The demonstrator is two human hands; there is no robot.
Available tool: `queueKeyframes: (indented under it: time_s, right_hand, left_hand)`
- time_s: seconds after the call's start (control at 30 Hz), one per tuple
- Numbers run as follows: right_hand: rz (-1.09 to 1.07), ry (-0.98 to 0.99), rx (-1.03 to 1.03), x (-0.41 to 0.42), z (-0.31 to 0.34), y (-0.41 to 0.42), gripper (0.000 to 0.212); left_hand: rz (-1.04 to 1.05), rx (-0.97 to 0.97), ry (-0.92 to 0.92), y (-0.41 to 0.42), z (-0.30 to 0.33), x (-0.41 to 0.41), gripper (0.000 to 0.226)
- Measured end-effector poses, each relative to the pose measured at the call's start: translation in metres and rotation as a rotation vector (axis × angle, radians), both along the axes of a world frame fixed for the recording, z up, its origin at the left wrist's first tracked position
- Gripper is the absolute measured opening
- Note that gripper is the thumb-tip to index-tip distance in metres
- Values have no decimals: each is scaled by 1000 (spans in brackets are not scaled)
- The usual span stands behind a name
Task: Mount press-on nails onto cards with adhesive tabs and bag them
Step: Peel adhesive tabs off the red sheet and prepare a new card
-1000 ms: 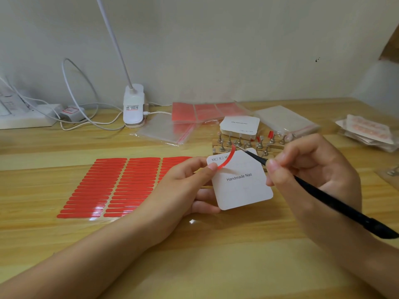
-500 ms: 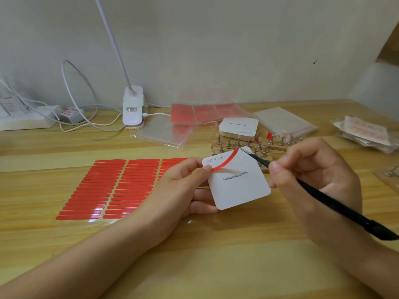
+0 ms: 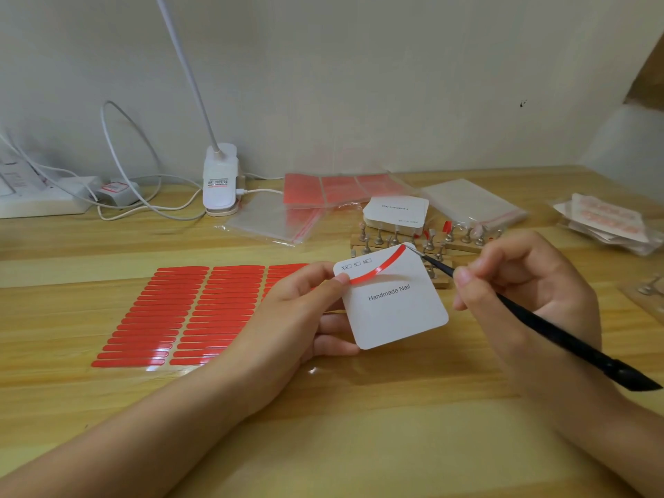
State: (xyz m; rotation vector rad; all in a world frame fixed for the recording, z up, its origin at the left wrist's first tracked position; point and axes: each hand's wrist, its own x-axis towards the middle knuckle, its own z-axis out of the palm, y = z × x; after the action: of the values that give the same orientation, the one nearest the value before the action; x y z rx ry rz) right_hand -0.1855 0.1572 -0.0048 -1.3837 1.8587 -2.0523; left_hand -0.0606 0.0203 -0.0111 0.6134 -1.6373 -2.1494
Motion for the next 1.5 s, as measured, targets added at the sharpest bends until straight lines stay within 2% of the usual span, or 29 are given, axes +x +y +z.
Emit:
queueKeyframes:
  time_s: [0.8,1.4,1.5]
  right_hand:
    - [-45,-12,67,-6,-3,0,12]
    - [15,-23,-68,-4,5,-2,18]
    - [62,1,-123,-2,12,-3,13]
  left_hand:
    - [12,-5,18,-1,0,2,17]
    - [43,-26,-28,1,0,-1,14]
    - [38,-35,-38,1,-1,-2,14]
